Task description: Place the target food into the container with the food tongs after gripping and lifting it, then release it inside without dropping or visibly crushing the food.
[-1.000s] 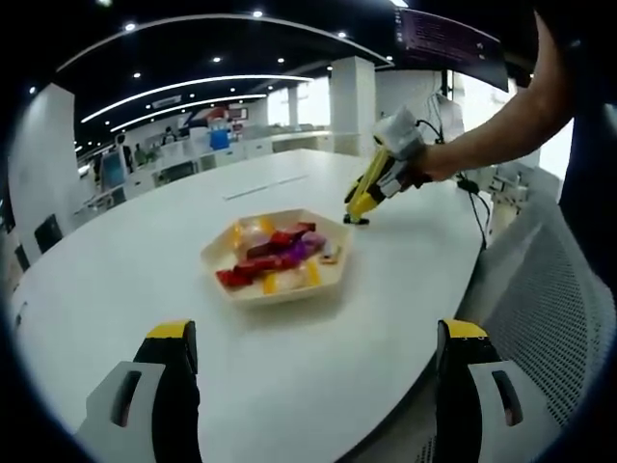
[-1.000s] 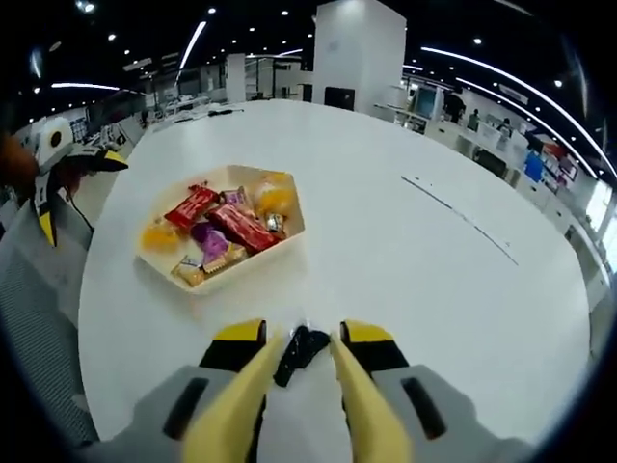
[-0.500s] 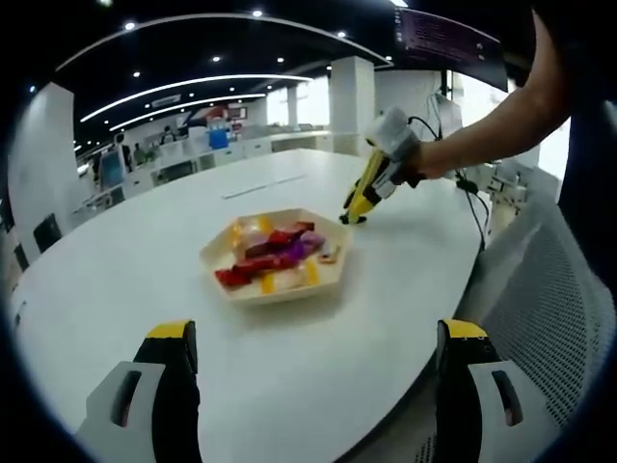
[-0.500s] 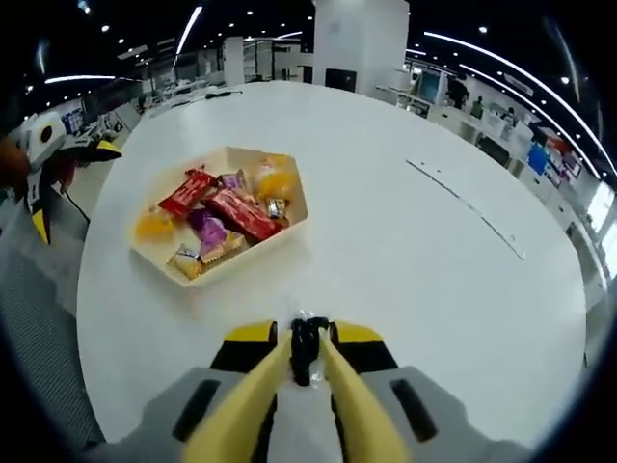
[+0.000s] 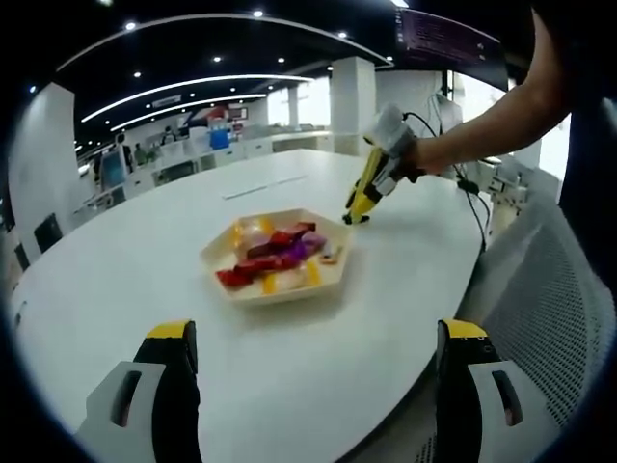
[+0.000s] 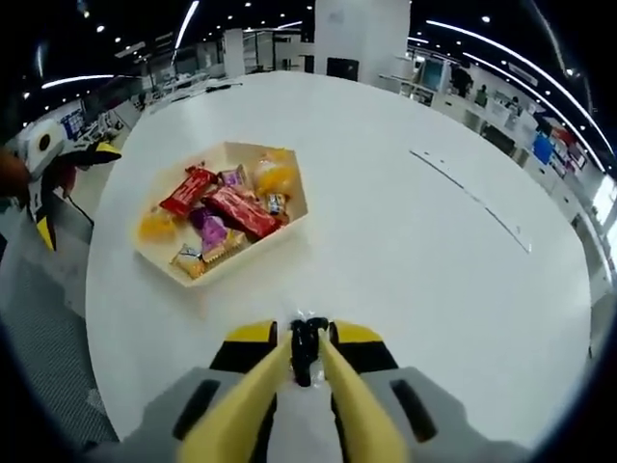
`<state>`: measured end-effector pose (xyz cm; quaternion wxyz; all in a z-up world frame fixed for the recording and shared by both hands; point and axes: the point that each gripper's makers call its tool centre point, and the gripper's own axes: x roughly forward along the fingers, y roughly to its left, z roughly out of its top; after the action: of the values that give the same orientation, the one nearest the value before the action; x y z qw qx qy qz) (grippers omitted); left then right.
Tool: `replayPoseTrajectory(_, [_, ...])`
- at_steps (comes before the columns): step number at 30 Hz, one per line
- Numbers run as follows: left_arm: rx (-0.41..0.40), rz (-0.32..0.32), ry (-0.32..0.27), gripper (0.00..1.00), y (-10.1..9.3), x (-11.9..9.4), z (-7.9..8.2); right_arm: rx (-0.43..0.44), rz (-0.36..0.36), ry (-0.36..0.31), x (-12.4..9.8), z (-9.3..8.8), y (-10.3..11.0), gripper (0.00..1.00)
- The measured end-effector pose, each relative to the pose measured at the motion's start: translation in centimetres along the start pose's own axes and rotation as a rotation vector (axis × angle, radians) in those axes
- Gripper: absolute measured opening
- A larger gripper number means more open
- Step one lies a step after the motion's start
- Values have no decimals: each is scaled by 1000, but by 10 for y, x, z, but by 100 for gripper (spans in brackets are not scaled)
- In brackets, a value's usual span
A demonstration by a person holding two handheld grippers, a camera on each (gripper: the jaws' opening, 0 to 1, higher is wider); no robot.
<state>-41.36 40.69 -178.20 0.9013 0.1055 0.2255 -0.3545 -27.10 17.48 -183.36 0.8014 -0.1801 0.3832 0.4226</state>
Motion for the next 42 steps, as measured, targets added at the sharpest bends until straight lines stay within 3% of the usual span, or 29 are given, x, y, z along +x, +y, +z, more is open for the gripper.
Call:
replayPoseTrajectory(1, [-5,0,-1,99,0,0,0,-17,-28,-7,-2,1,-4,20])
replayPoseTrajectory(11, [-13,10,-24,99,3,-1,4,-50,5,10,-27,11,2,20])
replayPoseTrajectory(19, [-4,35,-47,99,8,-4,9,-86,6,17,-48,20,-7,21])
replayPoseTrajectory(33, [-12,13,-72,99,4,-4,13,-100,-16,-25,-81,62,-15,21])
replayPoseTrajectory(42, [-17,11,-72,99,4,-4,12,-120,-32,-33,-95,77,-19,21])
